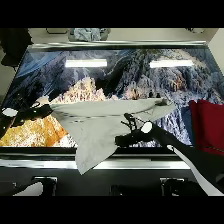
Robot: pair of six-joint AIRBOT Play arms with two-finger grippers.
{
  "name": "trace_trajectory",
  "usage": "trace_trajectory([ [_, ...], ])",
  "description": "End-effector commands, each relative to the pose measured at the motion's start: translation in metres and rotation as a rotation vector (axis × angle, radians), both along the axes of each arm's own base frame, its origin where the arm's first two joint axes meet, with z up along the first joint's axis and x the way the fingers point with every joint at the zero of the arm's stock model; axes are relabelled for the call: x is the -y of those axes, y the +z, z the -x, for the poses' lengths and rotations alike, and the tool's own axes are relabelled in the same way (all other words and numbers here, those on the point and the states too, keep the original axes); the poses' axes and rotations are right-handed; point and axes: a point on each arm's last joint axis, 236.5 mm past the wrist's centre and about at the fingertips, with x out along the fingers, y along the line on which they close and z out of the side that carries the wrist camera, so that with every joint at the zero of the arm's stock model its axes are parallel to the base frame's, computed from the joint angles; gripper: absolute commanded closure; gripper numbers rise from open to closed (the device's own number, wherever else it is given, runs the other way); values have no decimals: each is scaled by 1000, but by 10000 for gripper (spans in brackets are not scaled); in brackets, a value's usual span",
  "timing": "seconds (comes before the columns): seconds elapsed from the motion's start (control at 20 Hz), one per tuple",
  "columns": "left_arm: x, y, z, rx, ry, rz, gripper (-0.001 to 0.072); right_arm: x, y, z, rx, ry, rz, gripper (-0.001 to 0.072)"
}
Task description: Fold the shirts.
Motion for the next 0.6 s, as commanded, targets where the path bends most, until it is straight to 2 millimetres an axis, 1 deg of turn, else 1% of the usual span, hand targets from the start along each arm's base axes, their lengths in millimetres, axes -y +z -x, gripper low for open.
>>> trace_trajectory([
  [0.0,3,18,-3,15,-26,12,675,23,34,-20,200,229,60,668],
  [0.05,7,39,-8,44,-52,12,675,46,61,-41,325,298,141,668],
  [0.1,8,67,-14,94,-71,2,675,77,104,-71,489,328,258,668],
  [0.15,10,107,-21,176,-88,-23,676,108,159,-101,671,307,373,668],
  [0.2,10,157,-27,285,-95,-60,676,140,234,-125,883,243,486,668],
  [0.25,13,210,-27,399,-103,-97,676,167,313,-135,1093,154,573,668],
  [0.3,20,271,-19,527,-105,-127,676,191,399,-130,1312,46,643,668],
  [0.35,27,329,-5,646,-102,-148,676,211,472,-110,1492,-54,687,668],
  [0.4,36,390,19,776,-96,-166,676,230,536,-80,1646,-147,732,667],
  [0.45,44,442,47,890,-88,-180,677,248,579,-49,1740,-217,783,667],
  [0.5,51,490,78,1005,-78,-198,677,266,612,-17,1802,-288,821,667],
  [0.55,57,536,115,1132,-65,-229,677,279,633,12,1839,-343,841,667],
])
